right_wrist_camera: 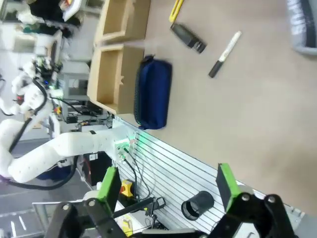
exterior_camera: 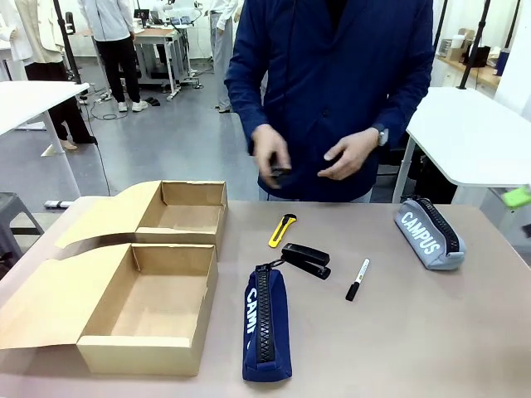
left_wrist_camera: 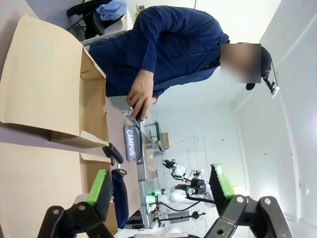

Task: Place items inside the box.
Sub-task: Pick up a Pencil pouch or Stapler and place it inside the Mailer Box closest to the robot.

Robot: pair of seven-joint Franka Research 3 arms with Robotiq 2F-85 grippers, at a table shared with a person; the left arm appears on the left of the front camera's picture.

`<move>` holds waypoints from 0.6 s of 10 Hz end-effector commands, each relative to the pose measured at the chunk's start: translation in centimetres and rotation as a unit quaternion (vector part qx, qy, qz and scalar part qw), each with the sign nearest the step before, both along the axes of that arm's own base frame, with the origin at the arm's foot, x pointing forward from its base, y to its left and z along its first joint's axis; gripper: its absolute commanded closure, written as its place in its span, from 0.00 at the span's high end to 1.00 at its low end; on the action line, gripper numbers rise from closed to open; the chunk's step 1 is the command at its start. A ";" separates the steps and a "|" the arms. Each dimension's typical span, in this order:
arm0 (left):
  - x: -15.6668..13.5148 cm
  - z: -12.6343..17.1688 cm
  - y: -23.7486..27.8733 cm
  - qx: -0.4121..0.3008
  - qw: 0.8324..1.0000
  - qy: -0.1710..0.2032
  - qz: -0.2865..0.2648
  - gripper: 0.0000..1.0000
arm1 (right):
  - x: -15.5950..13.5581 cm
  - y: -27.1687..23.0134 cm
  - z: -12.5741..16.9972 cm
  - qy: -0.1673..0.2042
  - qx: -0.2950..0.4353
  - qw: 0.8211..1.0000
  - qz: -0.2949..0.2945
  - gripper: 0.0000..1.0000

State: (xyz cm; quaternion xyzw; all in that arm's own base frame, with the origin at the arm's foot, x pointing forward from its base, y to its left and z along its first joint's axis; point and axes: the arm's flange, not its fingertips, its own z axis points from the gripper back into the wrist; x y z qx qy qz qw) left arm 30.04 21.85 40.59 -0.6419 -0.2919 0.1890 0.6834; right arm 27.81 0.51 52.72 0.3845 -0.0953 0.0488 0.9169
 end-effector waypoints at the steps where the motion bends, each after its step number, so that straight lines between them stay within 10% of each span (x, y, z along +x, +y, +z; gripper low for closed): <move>1: -0.2 0.1 0.0 0.002 1.000 -0.013 -0.002 1.00 | -3.1 9.5 -7.6 0.013 -0.046 0.999 -0.014 1.00; 5: -0.2 0.1 0.0 0.002 1.000 -0.013 -0.002 1.00 | -7.6 22.0 -13.2 -0.015 -0.084 0.983 0.163 1.00; 6: -0.2 0.1 0.0 0.002 1.000 -0.013 -0.002 1.00 | 0.0 19.9 -5.7 0.019 -0.096 0.992 0.085 1.00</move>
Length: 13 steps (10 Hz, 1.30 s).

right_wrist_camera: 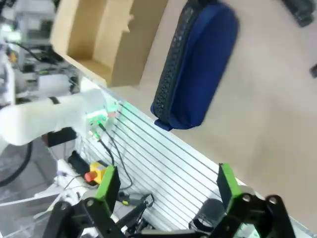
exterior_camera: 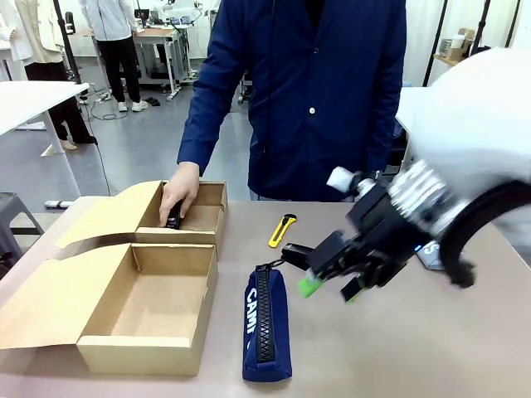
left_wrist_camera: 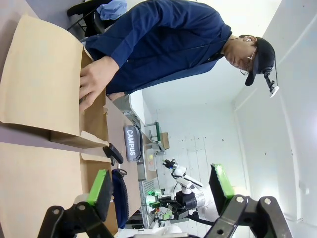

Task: Place items inside the box.
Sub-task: Pick up a Pencil pouch or Stapler and place it inside the Mailer Box closest to the robot.

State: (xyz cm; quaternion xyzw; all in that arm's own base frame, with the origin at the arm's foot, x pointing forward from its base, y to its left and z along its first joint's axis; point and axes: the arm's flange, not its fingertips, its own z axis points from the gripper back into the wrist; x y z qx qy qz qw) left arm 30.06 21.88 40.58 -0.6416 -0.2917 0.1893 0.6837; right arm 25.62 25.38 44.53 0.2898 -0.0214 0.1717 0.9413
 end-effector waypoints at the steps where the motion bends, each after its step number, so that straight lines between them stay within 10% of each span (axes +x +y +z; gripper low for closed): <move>1: -0.2 0.1 0.0 0.002 1.000 -0.013 -0.002 1.00 | 2.2 -5.0 2.5 -0.003 0.016 0.999 -0.046 1.00; 4: -0.2 0.1 0.0 0.002 1.000 -0.013 -0.002 1.00 | 1.8 -3.4 1.6 -0.006 0.012 0.999 -0.036 1.00; 6: -0.2 0.1 0.0 0.002 1.000 -0.013 -0.002 1.00 | 1.1 2.7 2.3 0.062 -0.108 0.991 -0.043 1.00; 13: -0.2 0.1 0.0 0.002 1.000 -0.013 -0.002 1.00 | 2.4 17.3 -1.1 0.055 -0.268 0.957 -0.097 1.00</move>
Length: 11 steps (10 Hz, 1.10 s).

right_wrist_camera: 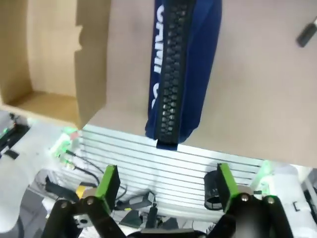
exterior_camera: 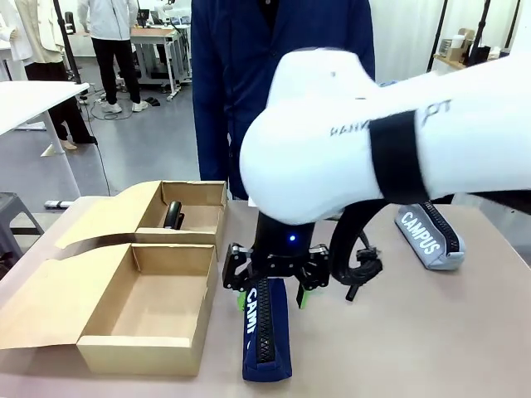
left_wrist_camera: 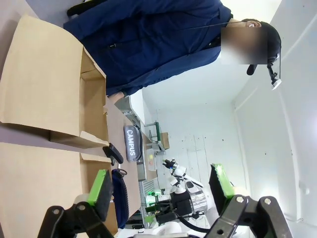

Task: Place items inside the box.
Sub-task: Pick up a Pencil pouch or Stapler and place it inside the Mailer Box closest to the robot.

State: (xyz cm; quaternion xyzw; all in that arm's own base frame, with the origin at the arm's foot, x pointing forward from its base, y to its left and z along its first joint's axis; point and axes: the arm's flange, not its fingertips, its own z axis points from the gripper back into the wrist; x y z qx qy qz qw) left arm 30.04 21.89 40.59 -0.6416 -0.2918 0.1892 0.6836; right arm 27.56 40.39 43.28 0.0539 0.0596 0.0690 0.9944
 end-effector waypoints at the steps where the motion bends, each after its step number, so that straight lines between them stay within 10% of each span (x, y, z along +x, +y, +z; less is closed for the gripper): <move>1: -0.2 0.1 0.0 0.002 1.000 -0.013 -0.002 1.00 | 0.4 2.7 0.0 -0.033 -0.035 0.999 -0.002 1.00; 11: -0.2 0.1 0.0 0.002 1.000 -0.013 -0.002 1.00 | 1.1 3.4 -12.3 -0.032 -0.086 0.995 -0.029 1.00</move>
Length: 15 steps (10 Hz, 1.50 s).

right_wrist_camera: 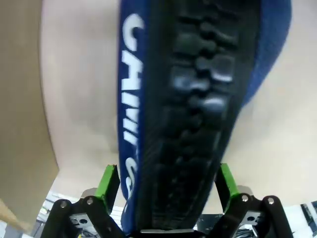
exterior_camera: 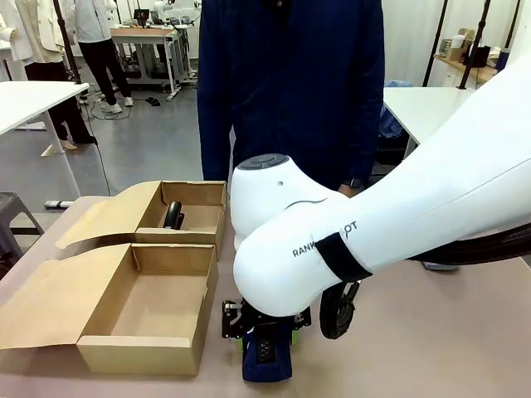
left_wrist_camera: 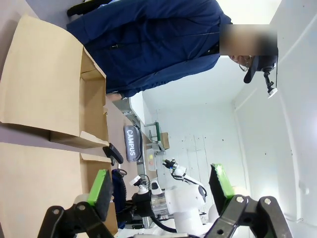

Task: Place items inside the box.
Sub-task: Pick up a Pencil pouch or Stapler and place it inside the Mailer Box closest to the robot.

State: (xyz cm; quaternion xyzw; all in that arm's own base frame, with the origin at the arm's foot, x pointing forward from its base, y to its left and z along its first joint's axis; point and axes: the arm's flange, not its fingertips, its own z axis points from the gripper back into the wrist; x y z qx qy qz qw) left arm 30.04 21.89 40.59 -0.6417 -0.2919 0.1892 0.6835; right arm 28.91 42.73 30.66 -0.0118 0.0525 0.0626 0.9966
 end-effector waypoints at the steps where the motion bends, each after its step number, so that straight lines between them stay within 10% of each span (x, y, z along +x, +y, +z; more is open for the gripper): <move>1: -0.2 0.1 -0.1 0.002 1.000 -0.013 -0.002 1.00 | -0.2 1.1 0.2 -0.024 -0.025 0.999 -0.026 1.00; 4: -0.2 0.1 -0.1 0.002 1.000 -0.013 -0.002 1.00 | -0.2 1.1 0.4 -0.033 -0.023 0.999 -0.025 1.00; 5: -0.2 0.1 -0.1 0.002 1.000 -0.013 -0.002 1.00 | -0.2 0.9 0.4 -0.041 -0.022 0.999 -0.027 0.45; 6: -0.2 0.1 -0.1 0.002 1.000 -0.013 -0.002 1.00 | -0.2 0.8 0.7 -0.047 -0.016 0.998 -0.033 0.42; 7: -0.2 0.1 -0.1 0.002 1.000 -0.013 -0.002 1.00 | -0.2 0.7 0.9 -0.055 -0.013 0.998 -0.037 0.00; 9: -0.2 0.1 -0.1 0.002 1.000 -0.013 -0.002 1.00 | -0.1 0.5 1.0 -0.067 -0.011 0.997 -0.046 0.00; 10: -0.2 0.1 -0.1 0.002 1.000 -0.013 -0.002 1.00 | -0.1 0.5 1.0 -0.064 -0.012 0.997 -0.045 0.16; 15: -0.2 0.1 -0.1 0.002 1.000 -0.013 -0.002 1.00 | 0.0 0.5 1.5 -0.047 -0.011 0.998 -0.039 0.00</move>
